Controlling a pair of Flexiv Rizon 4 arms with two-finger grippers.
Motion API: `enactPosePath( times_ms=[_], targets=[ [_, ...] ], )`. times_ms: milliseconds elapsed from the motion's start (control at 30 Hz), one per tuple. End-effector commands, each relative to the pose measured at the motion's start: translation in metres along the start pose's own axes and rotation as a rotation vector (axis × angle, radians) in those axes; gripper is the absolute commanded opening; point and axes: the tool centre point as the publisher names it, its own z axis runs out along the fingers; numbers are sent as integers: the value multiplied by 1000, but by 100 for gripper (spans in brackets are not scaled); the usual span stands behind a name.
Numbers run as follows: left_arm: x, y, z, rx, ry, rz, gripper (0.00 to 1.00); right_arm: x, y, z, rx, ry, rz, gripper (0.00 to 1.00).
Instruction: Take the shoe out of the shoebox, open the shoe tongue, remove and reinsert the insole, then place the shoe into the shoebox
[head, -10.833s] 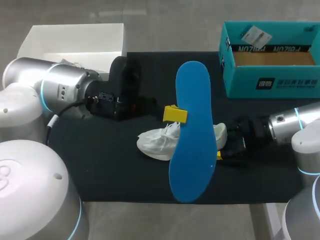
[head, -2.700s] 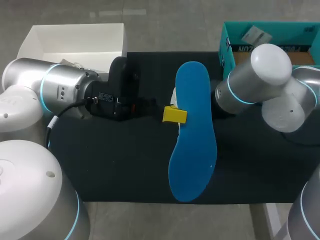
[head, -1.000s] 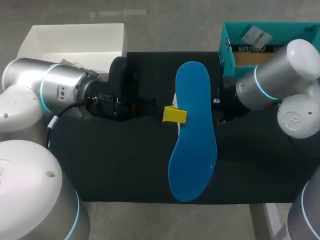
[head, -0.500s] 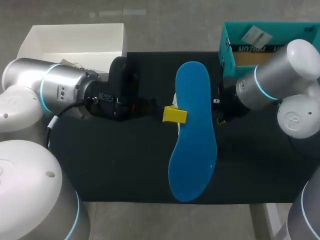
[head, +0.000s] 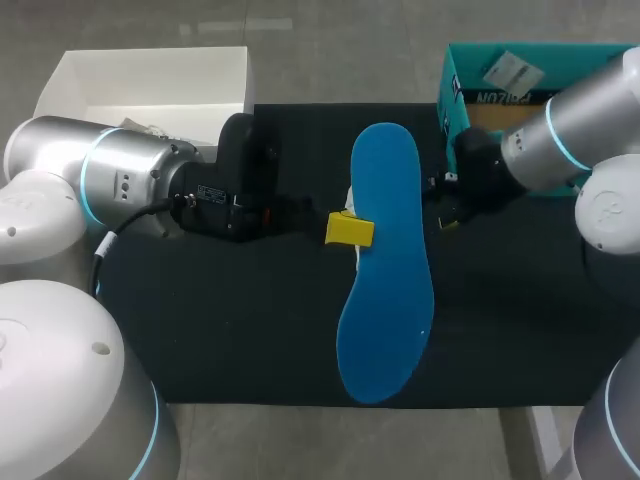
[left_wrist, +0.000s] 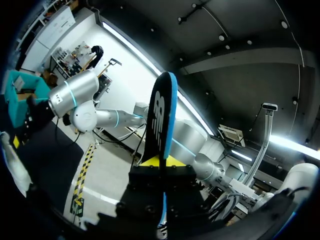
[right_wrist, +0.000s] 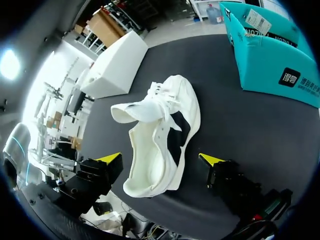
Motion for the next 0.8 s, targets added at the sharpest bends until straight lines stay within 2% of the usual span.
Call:
enactPosePath(
  times_ms=[33, 233, 433, 633, 800],
  targets=[
    [0, 0, 1, -2, -1, -1, 0, -1, -1, -26, -4, 83, 11, 100],
    [0, 0, 1, -2, -1, -1, 0, 10, 12, -68, -70, 185, 4, 100],
    [0, 0, 1, -2, -1, -1, 0, 18, 24, -104, -66, 272, 19, 100],
    [0, 0, 1, -2, -1, -1, 0, 21, 33, -138, -68, 444, 75, 100],
    [0, 0, 1, -2, -1, -1, 0, 31, 37, -155, -32, 603, 66, 100]
  ],
)
